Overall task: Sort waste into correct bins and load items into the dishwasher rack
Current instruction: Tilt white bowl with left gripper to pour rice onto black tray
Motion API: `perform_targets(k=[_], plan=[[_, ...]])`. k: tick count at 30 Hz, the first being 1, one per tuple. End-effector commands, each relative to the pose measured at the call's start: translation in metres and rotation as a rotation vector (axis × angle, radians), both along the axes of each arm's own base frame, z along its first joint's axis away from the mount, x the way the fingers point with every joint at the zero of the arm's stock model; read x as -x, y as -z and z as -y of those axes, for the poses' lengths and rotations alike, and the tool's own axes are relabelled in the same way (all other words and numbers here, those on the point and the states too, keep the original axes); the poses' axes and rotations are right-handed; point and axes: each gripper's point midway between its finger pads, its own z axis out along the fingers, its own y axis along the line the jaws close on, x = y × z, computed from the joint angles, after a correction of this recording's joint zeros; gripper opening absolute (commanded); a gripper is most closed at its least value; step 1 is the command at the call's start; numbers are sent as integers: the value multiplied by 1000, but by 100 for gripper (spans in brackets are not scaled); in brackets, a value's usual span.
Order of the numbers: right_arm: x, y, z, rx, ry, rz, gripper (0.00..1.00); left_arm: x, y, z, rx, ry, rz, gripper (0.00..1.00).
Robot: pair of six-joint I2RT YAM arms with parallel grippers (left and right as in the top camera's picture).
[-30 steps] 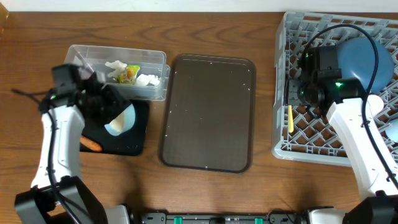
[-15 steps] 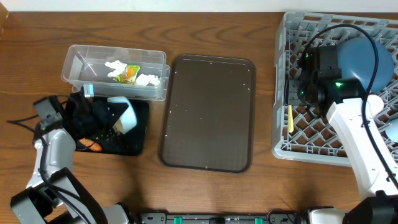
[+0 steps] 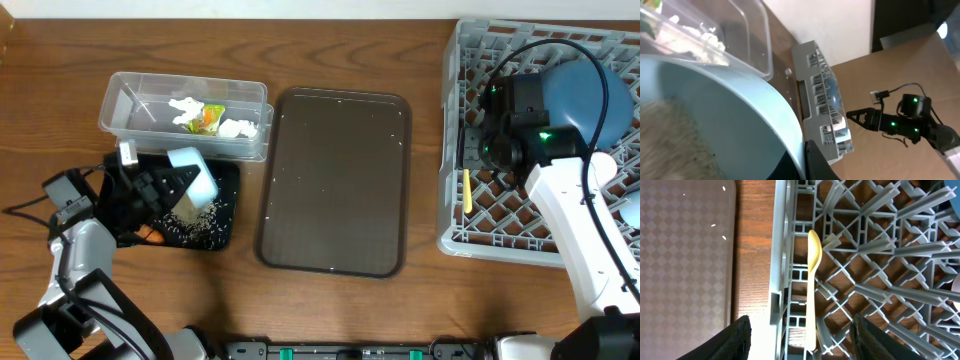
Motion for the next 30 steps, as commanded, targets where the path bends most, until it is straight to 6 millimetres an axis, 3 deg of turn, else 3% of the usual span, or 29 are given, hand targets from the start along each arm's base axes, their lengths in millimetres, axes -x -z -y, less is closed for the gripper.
perform_targets(k=[1, 11, 16, 21, 23, 26, 27, 28, 30], plan=[[-2, -5, 4, 14, -1, 13, 63, 5, -15, 2, 26, 31, 103, 6], [-2, -5, 4, 14, -1, 13, 63, 5, -15, 0, 8, 31, 125, 6], [-2, -5, 3, 13, -1, 13, 63, -2, 11, -10, -37, -53, -61, 6], [-2, -5, 4, 13, -1, 13, 63, 4, -19, 0, 43, 29, 96, 6], [-2, -5, 4, 13, -1, 12, 63, 2, -15, -3, 16, 15, 87, 6], [-2, -5, 4, 13, -1, 13, 63, -5, 8, -14, -7, -76, -89, 6], [-2, -5, 4, 13, -1, 13, 63, -4, 3, -12, 11, -61, -69, 7], [-2, -5, 4, 13, -1, 12, 63, 1, -17, -5, 53, 8, 59, 6], [-2, -5, 4, 14, -1, 11, 63, 0, -21, -5, 39, 15, 90, 6]])
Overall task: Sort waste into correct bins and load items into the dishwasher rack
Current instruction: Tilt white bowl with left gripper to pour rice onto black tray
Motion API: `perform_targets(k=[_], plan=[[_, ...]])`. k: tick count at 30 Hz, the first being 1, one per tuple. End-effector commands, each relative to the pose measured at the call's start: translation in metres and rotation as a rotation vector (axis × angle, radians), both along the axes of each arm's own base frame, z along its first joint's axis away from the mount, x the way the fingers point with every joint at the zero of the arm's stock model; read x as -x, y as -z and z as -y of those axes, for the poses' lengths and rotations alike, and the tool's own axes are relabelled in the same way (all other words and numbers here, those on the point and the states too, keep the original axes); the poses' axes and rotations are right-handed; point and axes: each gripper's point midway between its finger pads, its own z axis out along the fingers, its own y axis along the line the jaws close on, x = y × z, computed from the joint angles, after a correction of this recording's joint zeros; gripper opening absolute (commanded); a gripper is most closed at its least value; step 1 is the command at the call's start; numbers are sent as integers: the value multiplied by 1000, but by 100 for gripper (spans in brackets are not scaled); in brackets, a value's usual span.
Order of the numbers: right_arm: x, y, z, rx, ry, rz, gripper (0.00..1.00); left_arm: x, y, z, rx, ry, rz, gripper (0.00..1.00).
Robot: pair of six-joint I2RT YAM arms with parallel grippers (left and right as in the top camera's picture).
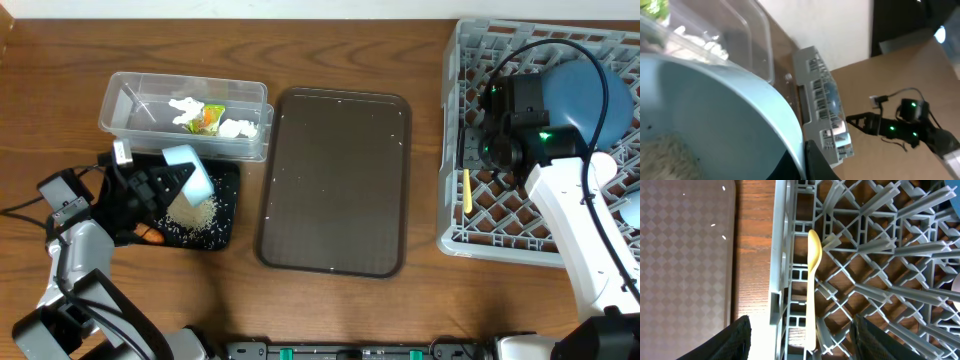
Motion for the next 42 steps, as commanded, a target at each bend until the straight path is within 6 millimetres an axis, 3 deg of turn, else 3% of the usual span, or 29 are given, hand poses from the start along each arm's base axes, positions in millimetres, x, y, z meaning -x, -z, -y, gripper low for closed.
perform_targets(k=[1, 3, 5, 7, 10, 11, 12, 13, 16, 17, 19, 22, 23, 25, 28, 31, 36, 39, 41, 42], plan=[[-2, -5, 4, 13, 0, 12, 63, 2, -11, -1, 8, 11, 47, 6], [-2, -5, 3, 13, 0, 13, 63, -4, 8, -13, 4, -79, -109, 6], [-2, -5, 4, 13, 0, 13, 63, 1, -13, -6, 43, -5, 24, 6], [-1, -5, 4, 13, 0, 10, 63, 0, -18, -6, 26, 6, 66, 6], [-2, -5, 4, 13, 0, 12, 63, -8, 4, -20, 27, -104, -117, 6], [-2, -5, 4, 13, 0, 11, 63, -6, -3, -17, 40, -77, -77, 6], [-1, -5, 4, 14, 0, 10, 63, 0, -22, -9, 50, 6, 67, 6], [-1, -5, 4, 14, -1, 9, 63, -1, -21, -10, 38, 1, 68, 6], [-2, -5, 4, 13, 0, 13, 63, -11, 7, -26, 20, -134, -137, 6], [-2, -5, 3, 13, 0, 13, 63, -10, 4, -25, 35, -122, -126, 6], [-1, -5, 4, 13, 0, 11, 63, -1, -22, -12, 49, 0, 68, 6], [-1, -5, 4, 13, 0, 10, 63, -11, 5, -26, 33, -130, -133, 6], [-2, -5, 4, 13, 0, 13, 63, -11, 3, -26, 45, -126, -135, 6], [-2, -5, 4, 13, 0, 12, 63, -3, -23, -12, 47, 1, 72, 6], [-1, -5, 4, 13, 0, 9, 63, -11, -2, -23, 41, -100, -90, 6], [-1, -5, 4, 13, 0, 9, 63, -4, -24, -13, 62, -3, 51, 6], [-1, -5, 4, 13, 0, 10, 63, -12, -5, -23, 46, -98, -83, 6], [-1, -4, 4, 13, 0, 8, 63, -3, -24, -12, 77, -1, 39, 6], [-1, -4, 4, 13, 0, 8, 63, -7, -18, -16, 40, -31, 24, 6], [-1, -5, 4, 13, 0, 9, 63, -12, -5, -23, 20, -95, -59, 6]])
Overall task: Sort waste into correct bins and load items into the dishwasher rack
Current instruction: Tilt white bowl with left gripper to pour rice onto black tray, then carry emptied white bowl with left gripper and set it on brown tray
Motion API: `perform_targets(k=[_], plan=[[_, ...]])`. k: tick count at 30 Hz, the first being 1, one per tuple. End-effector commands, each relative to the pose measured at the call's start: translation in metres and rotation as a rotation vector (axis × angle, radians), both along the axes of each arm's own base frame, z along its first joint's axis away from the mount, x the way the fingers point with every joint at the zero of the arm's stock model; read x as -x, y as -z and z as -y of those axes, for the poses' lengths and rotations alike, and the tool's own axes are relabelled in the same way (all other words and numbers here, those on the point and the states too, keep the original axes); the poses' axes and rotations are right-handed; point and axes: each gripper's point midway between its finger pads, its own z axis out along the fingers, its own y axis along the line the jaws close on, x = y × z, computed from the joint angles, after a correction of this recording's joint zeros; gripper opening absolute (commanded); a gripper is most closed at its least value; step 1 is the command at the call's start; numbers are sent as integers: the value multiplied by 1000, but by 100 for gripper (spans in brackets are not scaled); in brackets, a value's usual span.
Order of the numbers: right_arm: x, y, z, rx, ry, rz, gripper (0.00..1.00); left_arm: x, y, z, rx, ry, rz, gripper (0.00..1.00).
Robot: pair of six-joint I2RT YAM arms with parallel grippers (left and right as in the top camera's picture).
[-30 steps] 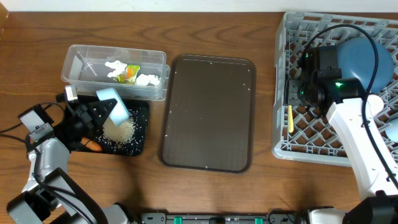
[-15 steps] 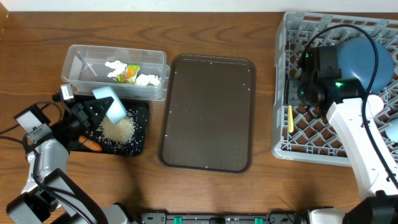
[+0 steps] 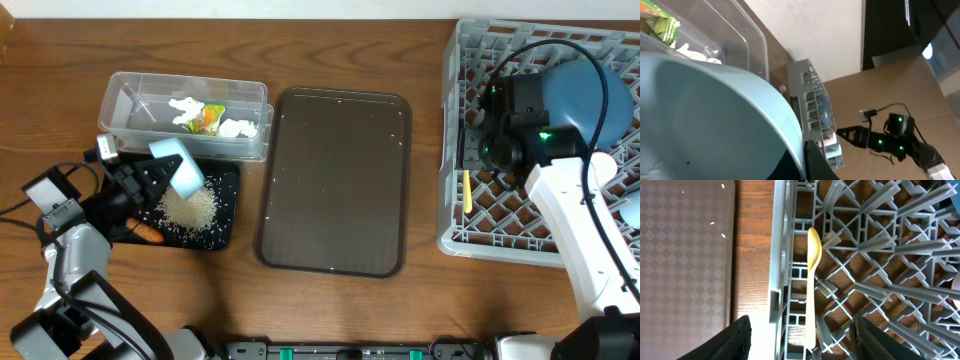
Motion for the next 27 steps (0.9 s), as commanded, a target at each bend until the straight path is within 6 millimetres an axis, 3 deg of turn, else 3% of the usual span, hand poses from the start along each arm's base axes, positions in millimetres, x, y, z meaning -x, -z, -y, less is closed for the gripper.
perform_targets(k=[1, 2, 4, 5, 8, 11, 15, 18, 22, 27], plan=[[-3, -5, 3, 13, -1, 17, 63, -7, 14, -11, -24, -88, -114, 6], [-3, -5, 3, 13, -1, 17, 63, -7, 14, -11, 3, -92, -138, 6], [-2, -5, 3, 13, -1, 15, 63, 1, -13, 4, 13, 35, 50, 6], [-2, -5, 3, 13, -1, 13, 63, 2, -17, 5, 4, 53, 87, 6], [-3, -5, 3, 13, -1, 17, 63, -6, 0, -7, 3, -43, -51, 6], [-3, -5, 3, 13, -1, 16, 63, 0, -19, 4, 15, 49, 74, 6], [-3, -5, 3, 13, -1, 16, 63, -8, -1, -7, -2, -48, -50, 6], [-2, -5, 4, 13, -1, 12, 63, 0, -20, 6, 8, 57, 83, 6], [-3, -5, 3, 13, -1, 17, 63, -8, -4, -4, -14, -30, -22, 6], [-2, -5, 3, 13, -1, 13, 63, -4, -15, 6, 32, 32, 11, 6]])
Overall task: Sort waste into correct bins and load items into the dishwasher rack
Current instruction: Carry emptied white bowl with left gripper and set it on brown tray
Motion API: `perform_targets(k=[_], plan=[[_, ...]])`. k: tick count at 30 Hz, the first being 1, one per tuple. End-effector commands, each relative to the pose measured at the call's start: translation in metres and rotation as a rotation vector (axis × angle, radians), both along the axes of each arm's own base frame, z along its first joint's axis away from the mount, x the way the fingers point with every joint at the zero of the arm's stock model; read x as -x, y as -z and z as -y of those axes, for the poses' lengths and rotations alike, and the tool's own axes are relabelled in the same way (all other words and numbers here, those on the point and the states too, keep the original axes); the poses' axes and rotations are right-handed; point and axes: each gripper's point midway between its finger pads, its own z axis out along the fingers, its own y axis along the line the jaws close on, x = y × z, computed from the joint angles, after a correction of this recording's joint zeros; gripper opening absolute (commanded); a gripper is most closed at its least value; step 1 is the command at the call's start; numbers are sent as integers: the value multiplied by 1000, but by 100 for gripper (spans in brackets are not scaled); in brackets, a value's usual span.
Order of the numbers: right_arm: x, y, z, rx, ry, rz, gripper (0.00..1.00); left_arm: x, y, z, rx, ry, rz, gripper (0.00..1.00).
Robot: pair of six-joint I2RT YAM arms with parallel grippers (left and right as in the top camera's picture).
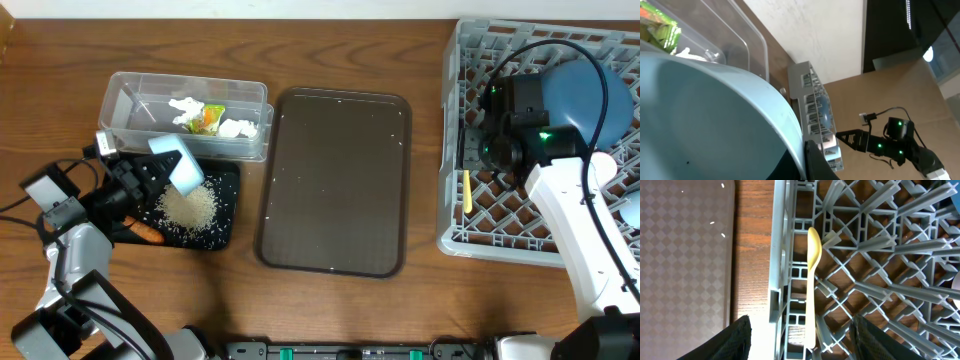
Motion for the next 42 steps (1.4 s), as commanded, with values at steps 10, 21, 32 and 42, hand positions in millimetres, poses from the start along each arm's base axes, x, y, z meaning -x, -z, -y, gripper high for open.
perform_targets(k=[10, 21, 32, 42], plan=[[-4, -6, 3, 12, 0, 21, 63, -14, -19, 29, -89, -51, -74, 6], [-4, -6, 3, 11, 0, 23, 63, -38, -32, 130, -358, -22, -22, 6], [-4, -6, 3, 12, 0, 23, 63, -49, -19, 196, -649, 26, -5, 6], [-4, -6, 3, 10, 3, 23, 63, -65, 27, 238, -941, 143, -57, 6]])
